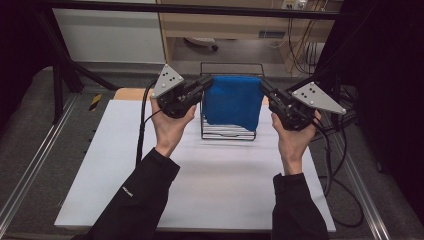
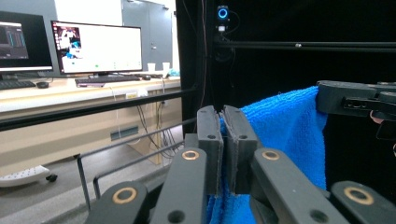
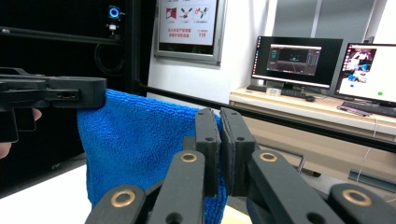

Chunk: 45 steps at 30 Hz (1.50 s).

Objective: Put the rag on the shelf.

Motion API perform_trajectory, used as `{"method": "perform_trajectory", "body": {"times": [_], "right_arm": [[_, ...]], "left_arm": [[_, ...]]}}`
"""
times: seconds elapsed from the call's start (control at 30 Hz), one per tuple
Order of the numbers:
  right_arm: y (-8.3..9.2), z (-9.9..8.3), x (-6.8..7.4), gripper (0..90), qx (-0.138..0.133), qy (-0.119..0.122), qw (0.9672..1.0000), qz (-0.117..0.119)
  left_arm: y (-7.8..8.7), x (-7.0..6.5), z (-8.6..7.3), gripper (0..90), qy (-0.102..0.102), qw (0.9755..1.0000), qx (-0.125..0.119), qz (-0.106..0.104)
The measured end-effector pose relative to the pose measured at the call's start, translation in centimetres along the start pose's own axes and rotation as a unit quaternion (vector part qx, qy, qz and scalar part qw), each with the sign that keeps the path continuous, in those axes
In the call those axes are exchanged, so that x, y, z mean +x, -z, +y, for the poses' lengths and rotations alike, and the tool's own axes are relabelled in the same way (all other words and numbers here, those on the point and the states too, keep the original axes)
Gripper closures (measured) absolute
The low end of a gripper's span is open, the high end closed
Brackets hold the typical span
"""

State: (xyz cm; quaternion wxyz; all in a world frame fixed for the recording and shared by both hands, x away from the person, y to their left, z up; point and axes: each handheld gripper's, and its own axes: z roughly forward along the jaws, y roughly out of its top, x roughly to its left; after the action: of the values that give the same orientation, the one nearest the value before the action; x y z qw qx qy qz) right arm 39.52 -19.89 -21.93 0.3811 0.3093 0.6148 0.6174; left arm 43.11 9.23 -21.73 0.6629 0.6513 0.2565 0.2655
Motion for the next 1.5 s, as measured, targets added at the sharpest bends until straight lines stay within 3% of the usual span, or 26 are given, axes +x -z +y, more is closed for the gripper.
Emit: {"method": "perform_trajectory", "body": {"times": [0.53, 1.3, 1.5], "right_arm": [[-1.6, 2.9, -1.5, 87.0, -0.009, 0.01, 0.9998, -0.012], [-4.8, 5.9, -3.6, 87.0, -0.019, 0.008, 0.9996, -0.022], [-5.6, 6.5, -3.9, 87.0, -0.019, 0.012, 0.9995, -0.021]], "left_arm": [[-1.7, 0.9, 2.7, 86.0, 0.001, 0.9998, -0.017, 0.005], [-4.2, 2.6, 6.3, 86.0, -0.017, 0.9991, -0.027, 0.028], [-4.6, 3.3, 6.8, 86.0, -0.008, 0.9989, -0.033, 0.032]]}}
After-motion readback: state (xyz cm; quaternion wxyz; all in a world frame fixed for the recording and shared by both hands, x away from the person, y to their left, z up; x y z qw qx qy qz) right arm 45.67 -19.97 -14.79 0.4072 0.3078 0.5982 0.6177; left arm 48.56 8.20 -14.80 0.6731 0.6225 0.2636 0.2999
